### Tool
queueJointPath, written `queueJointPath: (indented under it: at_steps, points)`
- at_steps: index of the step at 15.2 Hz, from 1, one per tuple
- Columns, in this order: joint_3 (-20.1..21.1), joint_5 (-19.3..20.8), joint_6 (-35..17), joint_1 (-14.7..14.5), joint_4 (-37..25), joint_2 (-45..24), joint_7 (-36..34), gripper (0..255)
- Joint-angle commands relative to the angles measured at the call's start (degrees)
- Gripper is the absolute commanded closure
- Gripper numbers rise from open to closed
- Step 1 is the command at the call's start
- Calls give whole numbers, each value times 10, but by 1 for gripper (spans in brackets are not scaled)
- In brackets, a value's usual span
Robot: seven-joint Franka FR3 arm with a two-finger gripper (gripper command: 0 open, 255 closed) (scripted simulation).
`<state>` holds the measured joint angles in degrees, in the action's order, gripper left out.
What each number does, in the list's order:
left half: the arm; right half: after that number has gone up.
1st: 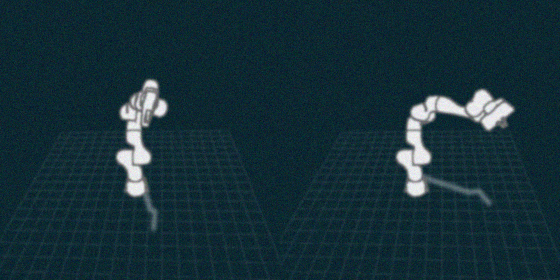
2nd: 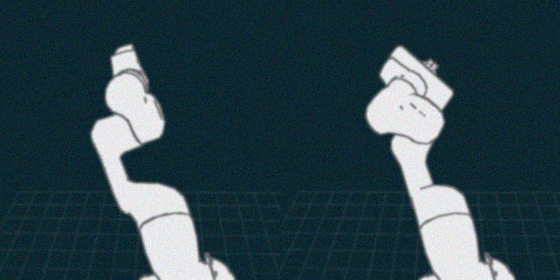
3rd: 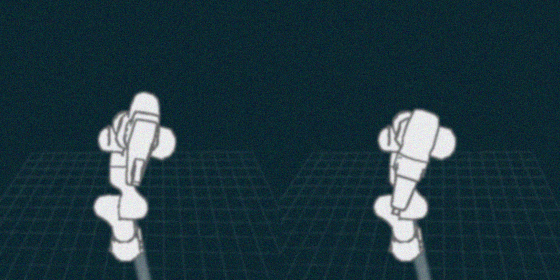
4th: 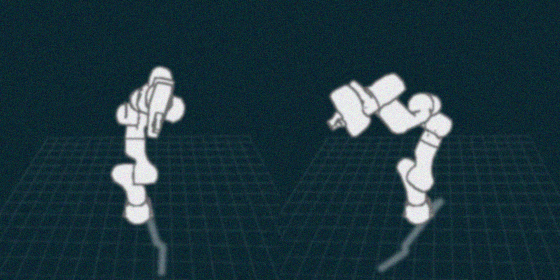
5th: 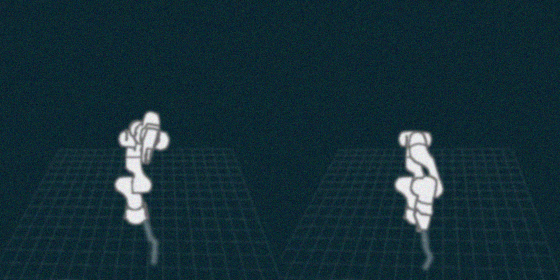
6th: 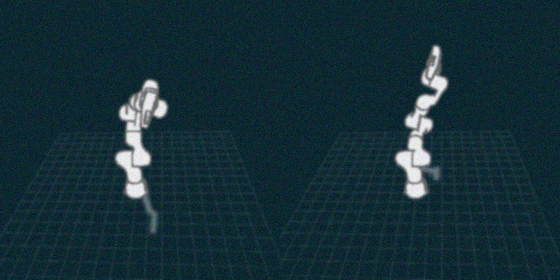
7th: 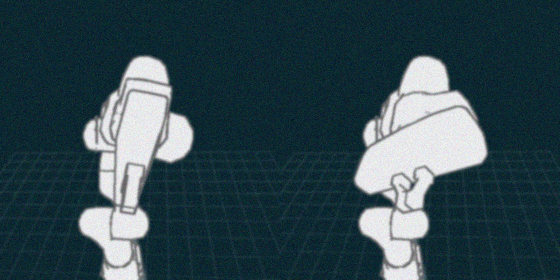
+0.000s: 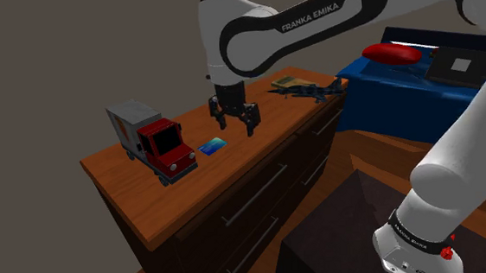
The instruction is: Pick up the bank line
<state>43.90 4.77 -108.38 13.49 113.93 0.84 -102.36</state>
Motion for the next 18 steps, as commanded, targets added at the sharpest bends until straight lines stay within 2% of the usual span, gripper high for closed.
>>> queueJointPath:
  at_steps: [1, 4, 13, 14, 18]
  points:
    - [8, 54, 6, -5, -49, -62, -83, 0]
    - [-4, 118, 25, -32, -120, -140, -174, 0]
    - [-13, 136, -25, -38, -83, -160, -190, 0]
    - [-13, 136, -24, -38, -84, -159, -190, 255]
    - [-13, 136, -23, -38, -84, -159, -190, 255]
